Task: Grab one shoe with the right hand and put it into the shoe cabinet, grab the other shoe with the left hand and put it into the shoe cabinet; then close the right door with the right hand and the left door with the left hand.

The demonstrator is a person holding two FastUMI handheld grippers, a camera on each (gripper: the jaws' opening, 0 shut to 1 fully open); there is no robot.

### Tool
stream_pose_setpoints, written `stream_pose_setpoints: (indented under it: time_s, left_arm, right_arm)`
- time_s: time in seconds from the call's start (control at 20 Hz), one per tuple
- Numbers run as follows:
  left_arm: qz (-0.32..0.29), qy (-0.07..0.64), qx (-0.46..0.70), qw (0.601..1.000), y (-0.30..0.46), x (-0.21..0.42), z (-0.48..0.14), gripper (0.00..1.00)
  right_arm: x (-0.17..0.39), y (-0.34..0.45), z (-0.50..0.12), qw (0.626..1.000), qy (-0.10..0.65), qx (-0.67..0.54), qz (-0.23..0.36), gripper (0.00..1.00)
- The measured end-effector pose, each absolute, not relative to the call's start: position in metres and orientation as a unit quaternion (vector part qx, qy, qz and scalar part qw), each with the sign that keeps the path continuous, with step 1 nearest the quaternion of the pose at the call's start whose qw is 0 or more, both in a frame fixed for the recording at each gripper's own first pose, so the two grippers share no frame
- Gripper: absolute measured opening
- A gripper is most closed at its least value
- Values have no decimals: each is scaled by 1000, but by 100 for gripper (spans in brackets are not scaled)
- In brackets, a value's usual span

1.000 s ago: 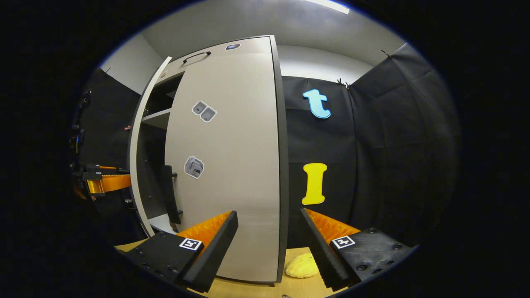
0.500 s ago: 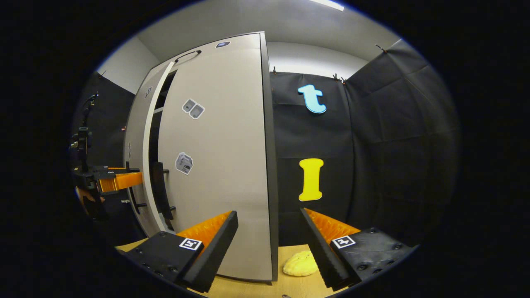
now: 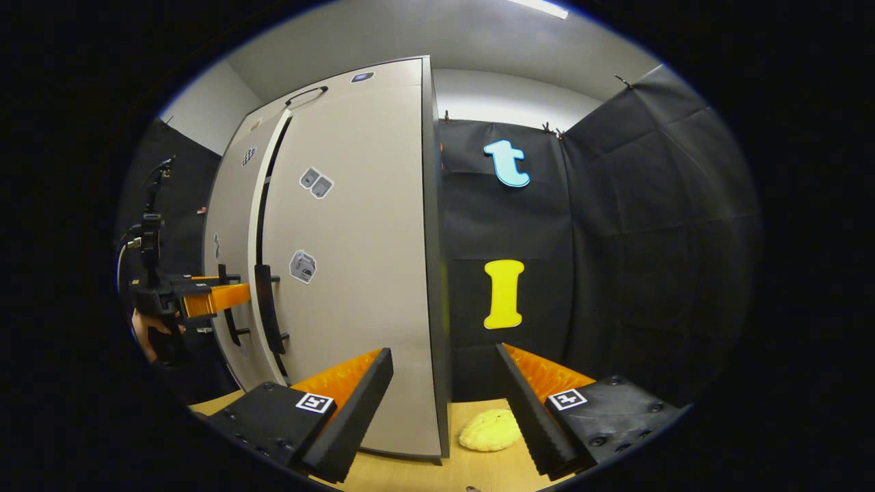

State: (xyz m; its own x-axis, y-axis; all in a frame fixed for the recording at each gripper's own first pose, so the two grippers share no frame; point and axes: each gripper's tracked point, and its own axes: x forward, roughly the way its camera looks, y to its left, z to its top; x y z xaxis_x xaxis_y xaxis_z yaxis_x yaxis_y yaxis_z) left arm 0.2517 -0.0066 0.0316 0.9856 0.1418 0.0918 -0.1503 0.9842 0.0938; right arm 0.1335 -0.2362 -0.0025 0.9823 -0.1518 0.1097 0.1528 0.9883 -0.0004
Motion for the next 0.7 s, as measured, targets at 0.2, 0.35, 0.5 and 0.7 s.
stream_pose_setpoints:
  time_s: [0.2, 0.35, 0.5, 0.7]
  left_arm:
    - [66, -43, 70, 994, -17, 226, 36, 94]
    - [47, -38, 65, 996, -27, 203, 32, 94]
    - [37, -25, 56, 997, -29, 177, 22, 95]
    - [31, -20, 42, 998, -26, 145, 17, 96]
  right_arm:
    - [120, -228, 3, 995, -59, -4, -78, 99]
    - [105, -215, 6, 995, -63, -5, -77, 99]
    - [92, -196, 6, 995, -62, -9, -71, 99]
    - [74, -172, 7, 996, -61, -15, -62, 99]
